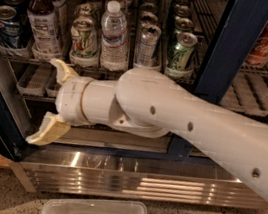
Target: Pick blue plastic bottle from top shelf of fridge
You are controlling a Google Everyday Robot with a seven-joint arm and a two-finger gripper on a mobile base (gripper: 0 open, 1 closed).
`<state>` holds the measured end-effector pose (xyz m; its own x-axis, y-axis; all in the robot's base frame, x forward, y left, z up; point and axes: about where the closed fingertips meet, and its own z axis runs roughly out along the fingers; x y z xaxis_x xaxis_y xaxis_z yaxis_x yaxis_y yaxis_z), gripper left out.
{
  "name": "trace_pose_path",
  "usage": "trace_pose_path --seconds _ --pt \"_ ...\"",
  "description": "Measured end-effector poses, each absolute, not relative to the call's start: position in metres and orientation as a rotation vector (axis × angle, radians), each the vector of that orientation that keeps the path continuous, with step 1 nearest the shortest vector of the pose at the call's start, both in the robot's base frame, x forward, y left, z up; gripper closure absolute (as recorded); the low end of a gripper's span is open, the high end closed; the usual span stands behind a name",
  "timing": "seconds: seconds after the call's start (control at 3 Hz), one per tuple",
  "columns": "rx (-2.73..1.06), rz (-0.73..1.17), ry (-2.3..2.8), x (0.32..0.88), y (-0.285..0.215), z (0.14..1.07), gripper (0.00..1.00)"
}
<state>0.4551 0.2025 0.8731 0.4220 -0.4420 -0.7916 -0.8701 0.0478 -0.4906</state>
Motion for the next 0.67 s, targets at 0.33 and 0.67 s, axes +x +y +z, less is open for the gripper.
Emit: trace_pose_path --seconds 0.33,0.67 --pt "-1.497 0.460 1.181 0.463 0.227 0.876 0.00" --pt "-1.331 0.410 1.214 0.485 0.220 0.882 0.00"
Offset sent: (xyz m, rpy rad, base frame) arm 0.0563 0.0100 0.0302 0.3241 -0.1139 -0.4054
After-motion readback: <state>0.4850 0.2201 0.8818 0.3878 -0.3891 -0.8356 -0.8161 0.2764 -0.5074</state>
